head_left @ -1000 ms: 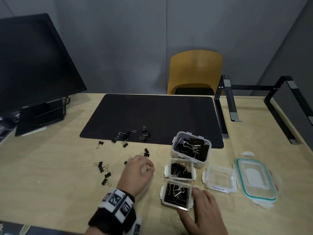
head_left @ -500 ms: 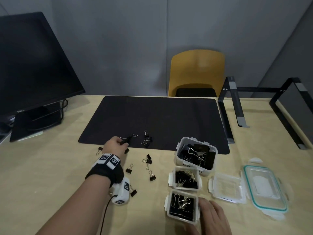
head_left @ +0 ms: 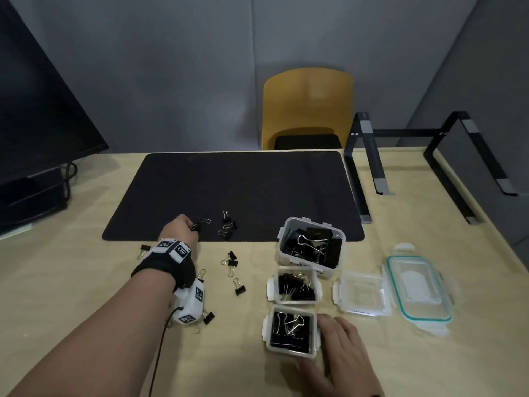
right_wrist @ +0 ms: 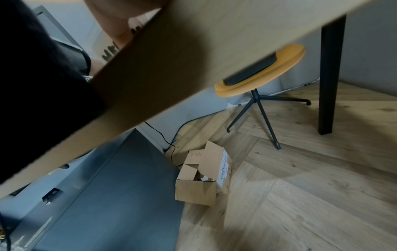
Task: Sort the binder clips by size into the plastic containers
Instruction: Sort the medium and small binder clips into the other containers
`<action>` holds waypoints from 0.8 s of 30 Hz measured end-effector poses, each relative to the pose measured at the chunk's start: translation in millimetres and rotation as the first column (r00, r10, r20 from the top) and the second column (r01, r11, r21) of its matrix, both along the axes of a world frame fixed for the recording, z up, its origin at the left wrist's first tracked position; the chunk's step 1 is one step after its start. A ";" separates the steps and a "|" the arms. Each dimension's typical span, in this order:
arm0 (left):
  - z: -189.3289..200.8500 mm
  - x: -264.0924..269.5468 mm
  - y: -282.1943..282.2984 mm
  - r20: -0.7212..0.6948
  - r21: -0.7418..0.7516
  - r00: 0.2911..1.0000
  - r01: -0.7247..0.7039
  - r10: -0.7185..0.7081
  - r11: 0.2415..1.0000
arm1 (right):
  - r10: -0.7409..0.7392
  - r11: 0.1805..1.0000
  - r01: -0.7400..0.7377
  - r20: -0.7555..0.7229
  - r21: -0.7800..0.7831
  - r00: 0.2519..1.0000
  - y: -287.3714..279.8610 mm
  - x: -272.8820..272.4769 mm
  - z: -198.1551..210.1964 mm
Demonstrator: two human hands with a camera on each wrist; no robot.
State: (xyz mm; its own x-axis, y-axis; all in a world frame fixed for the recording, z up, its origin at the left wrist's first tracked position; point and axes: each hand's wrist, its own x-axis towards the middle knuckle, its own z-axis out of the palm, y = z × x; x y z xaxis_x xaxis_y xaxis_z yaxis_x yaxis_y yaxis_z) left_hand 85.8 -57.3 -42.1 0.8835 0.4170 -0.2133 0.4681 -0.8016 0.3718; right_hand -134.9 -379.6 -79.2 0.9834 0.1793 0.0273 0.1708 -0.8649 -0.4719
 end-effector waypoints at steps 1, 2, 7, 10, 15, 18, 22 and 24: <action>0.8 -0.2 -0.1 -0.007 -0.002 1.000 -0.001 0.001 1.000 | 0.000 1.000 0.000 -0.005 -0.001 1.000 0.2 0.2 0.6; 2.2 -0.9 0.0 -0.010 -0.008 1.000 -0.001 0.001 1.000 | 0.002 1.000 -0.002 -0.007 0.004 1.000 0.6 0.4 1.4; 24.4 -14.0 -4.4 0.090 -0.035 0.996 -0.001 0.004 0.999 | -0.005 0.999 0.006 -0.025 0.039 1.000 1.6 0.3 1.4; 42.5 -35.9 -14.0 0.223 -0.111 0.975 0.012 0.013 0.994 | -0.002 0.997 0.005 -0.052 0.074 0.999 0.9 -0.2 -1.5; 64.3 -92.2 -40.1 0.266 -0.318 0.961 0.154 -0.068 0.935 | -0.001 0.995 0.004 -0.033 0.102 0.999 2.4 -1.5 -2.2; 69.8 -123.1 -58.5 0.246 -0.447 0.962 0.217 -0.114 0.868 | -0.002 0.994 0.005 -0.035 0.112 0.999 2.9 -1.9 -1.9; 69.6 -156.4 -81.9 0.208 -0.532 0.962 0.263 -0.177 0.805 | 0.002 0.995 0.002 -0.045 0.097 0.999 3.1 -1.3 -2.1; 65.9 -168.3 -93.2 0.188 -0.547 0.954 0.298 -0.231 0.782 | -0.004 0.995 0.007 -0.031 0.098 1.000 3.1 -1.5 -3.0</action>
